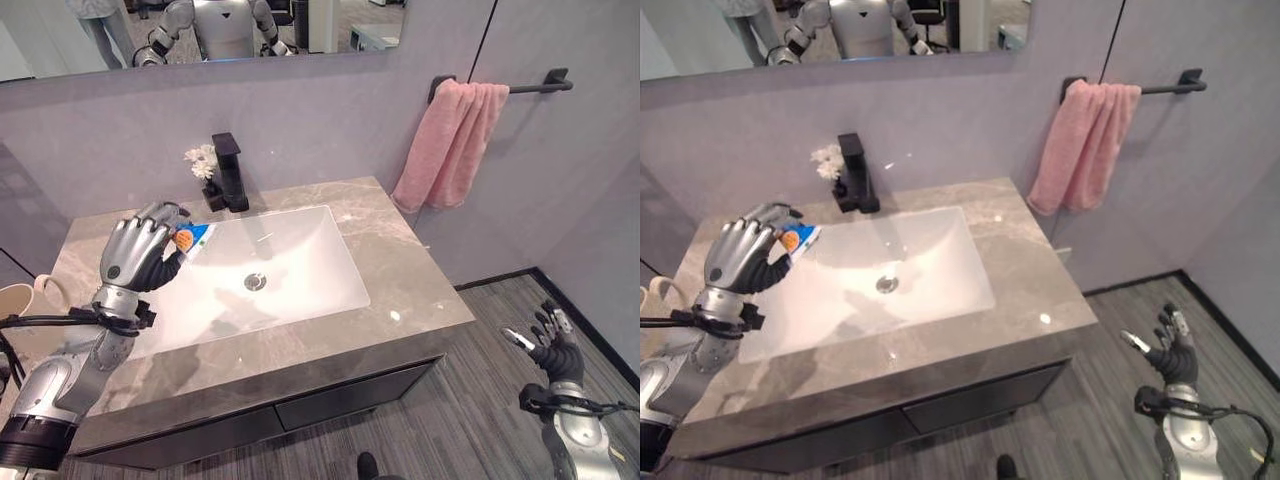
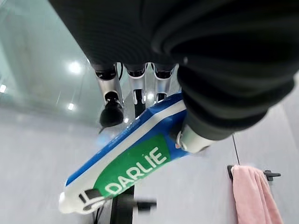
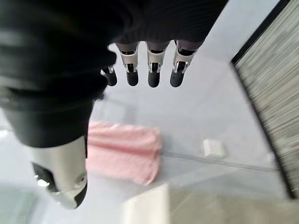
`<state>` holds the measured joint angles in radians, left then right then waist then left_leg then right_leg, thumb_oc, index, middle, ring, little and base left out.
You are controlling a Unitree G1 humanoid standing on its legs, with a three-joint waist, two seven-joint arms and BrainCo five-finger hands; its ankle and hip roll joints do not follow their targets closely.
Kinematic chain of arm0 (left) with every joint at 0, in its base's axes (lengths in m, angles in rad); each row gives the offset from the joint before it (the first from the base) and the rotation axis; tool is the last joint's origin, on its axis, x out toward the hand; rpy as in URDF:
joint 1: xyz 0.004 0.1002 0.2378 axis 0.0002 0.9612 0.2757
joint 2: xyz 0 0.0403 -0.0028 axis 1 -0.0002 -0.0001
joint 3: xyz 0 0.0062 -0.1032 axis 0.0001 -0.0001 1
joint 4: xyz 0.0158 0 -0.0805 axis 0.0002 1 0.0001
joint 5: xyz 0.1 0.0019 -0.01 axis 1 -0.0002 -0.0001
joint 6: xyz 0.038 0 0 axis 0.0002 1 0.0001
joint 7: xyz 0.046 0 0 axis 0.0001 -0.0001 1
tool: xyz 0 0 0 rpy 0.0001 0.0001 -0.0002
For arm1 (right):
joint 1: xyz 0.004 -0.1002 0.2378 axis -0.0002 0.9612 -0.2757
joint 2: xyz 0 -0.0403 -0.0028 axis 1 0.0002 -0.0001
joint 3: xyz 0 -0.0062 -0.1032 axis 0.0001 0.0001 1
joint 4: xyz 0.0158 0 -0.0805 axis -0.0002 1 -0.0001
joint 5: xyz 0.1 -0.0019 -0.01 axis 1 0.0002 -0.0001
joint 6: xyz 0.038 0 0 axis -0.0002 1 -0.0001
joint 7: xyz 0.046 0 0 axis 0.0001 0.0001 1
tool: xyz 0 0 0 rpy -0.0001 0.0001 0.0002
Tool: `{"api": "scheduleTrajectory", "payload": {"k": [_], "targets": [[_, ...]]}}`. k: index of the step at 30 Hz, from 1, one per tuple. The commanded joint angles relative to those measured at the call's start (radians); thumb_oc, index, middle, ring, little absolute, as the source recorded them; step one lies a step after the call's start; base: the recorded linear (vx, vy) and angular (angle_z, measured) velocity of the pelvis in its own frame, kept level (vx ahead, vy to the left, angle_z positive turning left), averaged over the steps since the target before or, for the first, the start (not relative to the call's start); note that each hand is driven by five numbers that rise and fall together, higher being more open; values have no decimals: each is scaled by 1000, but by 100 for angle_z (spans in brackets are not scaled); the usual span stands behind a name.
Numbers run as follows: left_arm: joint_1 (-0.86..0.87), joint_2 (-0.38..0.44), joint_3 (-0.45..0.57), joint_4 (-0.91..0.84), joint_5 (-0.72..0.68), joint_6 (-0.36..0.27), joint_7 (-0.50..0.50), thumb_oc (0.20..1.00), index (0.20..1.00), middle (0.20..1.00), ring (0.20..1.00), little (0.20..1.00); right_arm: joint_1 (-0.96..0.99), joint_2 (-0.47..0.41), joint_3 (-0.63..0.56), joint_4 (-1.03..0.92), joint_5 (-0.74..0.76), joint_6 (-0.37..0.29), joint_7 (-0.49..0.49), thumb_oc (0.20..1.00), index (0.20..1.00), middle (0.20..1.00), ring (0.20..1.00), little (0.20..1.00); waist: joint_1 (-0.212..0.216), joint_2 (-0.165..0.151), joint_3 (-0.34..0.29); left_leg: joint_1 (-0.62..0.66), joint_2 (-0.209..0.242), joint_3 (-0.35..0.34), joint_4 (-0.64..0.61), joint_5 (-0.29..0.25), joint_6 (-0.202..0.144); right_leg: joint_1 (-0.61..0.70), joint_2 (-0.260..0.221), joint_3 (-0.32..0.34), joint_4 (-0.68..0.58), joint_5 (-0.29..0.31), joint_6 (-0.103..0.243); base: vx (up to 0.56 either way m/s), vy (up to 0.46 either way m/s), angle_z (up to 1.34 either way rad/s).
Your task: Put brush and paste in cup on sink, flatten towel.
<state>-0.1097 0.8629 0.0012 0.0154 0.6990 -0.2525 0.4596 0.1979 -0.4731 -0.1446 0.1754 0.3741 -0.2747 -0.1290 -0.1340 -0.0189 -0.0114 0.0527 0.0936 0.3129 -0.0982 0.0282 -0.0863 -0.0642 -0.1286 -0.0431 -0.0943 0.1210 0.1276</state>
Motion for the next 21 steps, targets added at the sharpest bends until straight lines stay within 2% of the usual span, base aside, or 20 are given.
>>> {"api": "scheduleTrajectory", "payload": {"k": [1, 5, 8, 11, 14, 17, 18, 21], "targets": [[-194, 69, 49, -28, 69, 50, 113, 200, 200, 200, 200, 200, -131, -33, 40, -124, 79, -71, 38, 1000, 1000, 1000, 1000, 1000, 2, -3, 1, 52, -29, -17, 11, -63, 18, 64, -28, -2, 11, -55, 50, 0, 0, 0], [-269, 89, 13, -29, 81, 69, 123, 200, 200, 200, 200, 200, -204, -34, 112, -151, 118, -64, 42, 1000, 1000, 1000, 1000, 1000, 13, -1, 4, 53, -32, -23, 11, -64, 19, 68, -30, -8, 11, -57, 49, 9, -3, 2], [-367, 85, -42, -27, 75, 94, 141, 200, 200, 200, 200, 200, -325, -2, 224, -165, 191, -58, 36, 1000, 1000, 1000, 1000, 1000, 31, 2, 2, 57, -36, -26, 11, -63, 21, 75, -32, -11, 10, -59, 47, 20, -10, 12], [-429, 88, -77, -22, 77, 106, 153, 200, 200, 200, 200, 200, -390, 16, 269, -164, 241, -62, 36, 1000, 1000, 1000, 1000, 1000, 38, 2, 8, 60, -37, -28, 11, -63, 22, 79, -34, -12, 10, -61, 46, 8, -2, 7], [-527, 91, -138, -16, 75, 130, 169, 200, 200, 200, 200, 200, -514, 82, 356, -155, 346, -74, 26, 1000, 1000, 1000, 1000, 1000, 56, 8, 6, 62, -40, -30, 11, -62, 24, 86, -37, -18, 9, -64, 44, 7, -2, 1], [-671, 109, -217, -12, 89, 157, 198, 200, 200, 200, 200, 200, -687, 145, 432, -124, 369, -92, -9, 1000, 1000, 1000, 1000, 1000, 75, 15, 7, 60, -44, -33, 13, -60, 25, 90, -39, -23, 9, -67, 43, 14, -3, 6], [-674, 109, -220, -10, 89, 157, 198, 200, 200, 200, 200, 200, -688, 145, 431, -123, 369, -92, -9, 1000, 1000, 1000, 1000, 1000, 76, 14, 8, 60, -44, -33, 13, -60, 25, 90, -39, -23, 9, -67, 43, 11, -11, 16], [-710, 46, -228, -16, 28, 138, 223, 200, 200, 200, 200, 200, -759, 188, 461, -101, 336, -98, -46, 1000, 1000, 1000, 1000, 1000, 85, 14, 5, 58, -44, -39, 13, -59, 26, 92, -40, -27, 8, -69, 42, 8, -5, 6]]}}
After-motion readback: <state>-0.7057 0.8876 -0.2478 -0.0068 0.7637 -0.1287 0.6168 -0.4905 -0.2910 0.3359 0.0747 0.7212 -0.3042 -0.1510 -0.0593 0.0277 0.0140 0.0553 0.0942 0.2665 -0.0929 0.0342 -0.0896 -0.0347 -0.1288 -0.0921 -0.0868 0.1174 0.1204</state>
